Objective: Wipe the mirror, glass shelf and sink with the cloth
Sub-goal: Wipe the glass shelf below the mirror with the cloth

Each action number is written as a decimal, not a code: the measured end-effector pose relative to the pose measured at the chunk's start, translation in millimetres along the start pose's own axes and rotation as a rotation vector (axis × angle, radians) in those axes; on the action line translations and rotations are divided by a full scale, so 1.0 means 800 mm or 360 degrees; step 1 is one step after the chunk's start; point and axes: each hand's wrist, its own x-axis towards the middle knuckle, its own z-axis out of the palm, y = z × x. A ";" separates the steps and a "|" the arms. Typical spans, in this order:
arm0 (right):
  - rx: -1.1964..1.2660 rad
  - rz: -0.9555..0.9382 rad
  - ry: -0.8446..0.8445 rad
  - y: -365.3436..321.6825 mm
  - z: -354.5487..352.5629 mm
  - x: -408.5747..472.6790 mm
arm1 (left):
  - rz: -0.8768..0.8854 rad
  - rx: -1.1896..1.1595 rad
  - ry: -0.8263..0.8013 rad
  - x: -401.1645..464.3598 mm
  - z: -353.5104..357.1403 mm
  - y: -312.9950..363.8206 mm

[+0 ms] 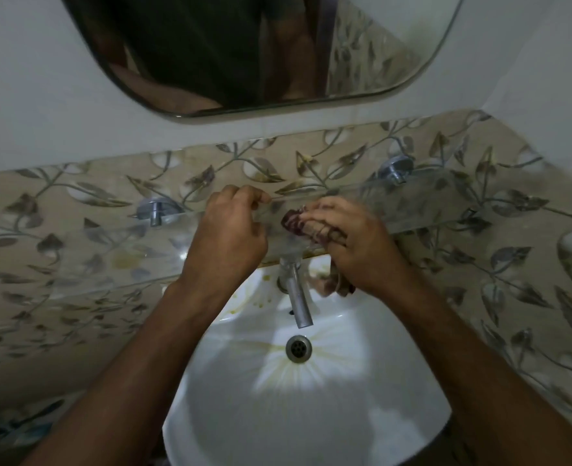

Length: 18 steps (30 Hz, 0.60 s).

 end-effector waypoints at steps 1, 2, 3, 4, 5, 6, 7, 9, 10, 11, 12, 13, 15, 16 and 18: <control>-0.0029 0.0039 0.0017 0.003 -0.003 0.013 | -0.0005 -0.0003 0.0003 0.000 -0.002 -0.001; -0.0084 0.0045 0.0043 0.006 -0.003 0.026 | -0.0025 -0.0011 0.0007 0.000 -0.004 -0.002; -0.0132 0.0029 0.0062 0.009 -0.002 0.039 | -0.0044 -0.0020 0.0014 -0.001 -0.006 -0.002; -0.0156 0.0009 0.0065 0.010 0.002 0.051 | -0.0057 -0.0034 0.0024 -0.001 -0.008 -0.003; -0.0150 -0.0008 0.0049 0.008 0.007 0.058 | -0.0055 -0.0049 0.0039 -0.002 -0.010 -0.004; -0.0131 -0.0038 0.0025 0.003 0.012 0.059 | -0.0049 -0.0069 0.0052 -0.003 -0.012 -0.006; -0.0103 -0.0080 0.0003 -0.004 0.016 0.055 | -0.0048 -0.0083 0.0058 -0.005 -0.014 -0.008; -0.0019 -0.0181 -0.0061 -0.017 0.016 0.038 | -0.0092 -0.0101 0.0059 -0.008 -0.019 -0.013; 0.0037 -0.0233 -0.0122 -0.022 0.013 0.026 | -0.0123 -0.0107 0.0058 -0.009 -0.021 -0.014; 0.0108 -0.0276 -0.0191 -0.024 0.008 0.015 | -0.0144 -0.0106 0.0057 -0.011 -0.024 -0.016; 0.0188 -0.0278 -0.0251 -0.023 0.000 0.009 | -0.0154 -0.0098 0.0052 -0.013 -0.025 -0.017; 0.0262 -0.0227 -0.0299 -0.020 -0.009 0.008 | -0.0154 -0.0085 0.0045 -0.014 -0.027 -0.018; 0.0294 -0.0086 -0.0277 -0.008 -0.019 0.021 | -0.0156 -0.0068 0.0033 -0.015 -0.029 -0.022; 0.0245 -0.0039 -0.0199 -0.003 -0.018 0.030 | -0.0158 -0.0067 0.0028 -0.016 -0.029 -0.023; 0.0117 -0.0001 -0.0068 -0.002 -0.007 0.047 | -0.0146 -0.0066 0.0027 -0.016 -0.029 -0.025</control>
